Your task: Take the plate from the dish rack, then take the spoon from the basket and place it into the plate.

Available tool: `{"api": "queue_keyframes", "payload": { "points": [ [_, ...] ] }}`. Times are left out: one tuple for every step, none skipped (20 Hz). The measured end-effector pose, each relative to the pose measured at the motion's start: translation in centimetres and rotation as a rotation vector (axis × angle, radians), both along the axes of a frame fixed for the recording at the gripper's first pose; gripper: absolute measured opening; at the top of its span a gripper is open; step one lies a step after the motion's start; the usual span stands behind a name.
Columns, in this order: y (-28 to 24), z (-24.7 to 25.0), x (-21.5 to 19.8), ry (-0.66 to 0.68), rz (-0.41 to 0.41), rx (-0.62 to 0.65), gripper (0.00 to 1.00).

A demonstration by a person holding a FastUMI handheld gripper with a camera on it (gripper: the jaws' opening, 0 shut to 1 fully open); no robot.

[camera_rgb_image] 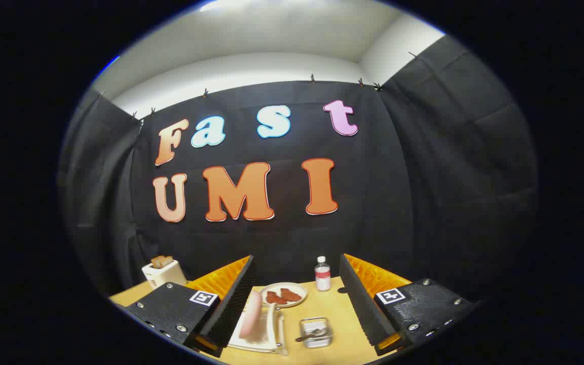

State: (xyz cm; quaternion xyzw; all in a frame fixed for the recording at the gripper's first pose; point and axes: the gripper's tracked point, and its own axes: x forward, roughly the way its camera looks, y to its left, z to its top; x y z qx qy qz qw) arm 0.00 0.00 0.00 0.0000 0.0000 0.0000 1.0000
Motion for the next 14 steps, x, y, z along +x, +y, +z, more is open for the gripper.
{"api": "queue_keyframes", "payload": {
  "points": [
    [1.0,-0.2,-0.4,0.009,-0.004,0.008,0.98],
    [1.4,-0.5,-0.8,0.014,-0.015,-0.010,0.98],
    [1.7,-0.6,-1.1,0.017,-0.030,-0.038,0.98],
    [2.2,-0.5,-1.5,0.019,-0.040,-0.057,0.98],
    [2.9,-0.3,-1.8,0.017,-0.045,-0.065,0.98],
    [3.6,-0.1,-2.2,0.014,-0.048,-0.069,0.98],
    [4.2,0.0,-2.3,0.017,-0.050,-0.073,0.98],
    [4.7,-0.2,-2.4,0.022,-0.046,-0.080,0.98],
    [5.2,-0.2,-2.5,0.024,-0.043,-0.092,0.98],
    [5.5,-0.3,-2.5,0.031,-0.044,-0.103,0.98],
    [5.7,-0.5,-2.4,0.041,-0.042,-0.111,0.98],
    [6.2,-0.8,-2.4,0.055,-0.037,-0.115,0.98],
    [6.6,-1.0,-2.3,0.063,-0.028,-0.116,0.98],
    [6.8,-1.2,-2.2,0.070,-0.023,-0.117,0.98]
  ]
}}
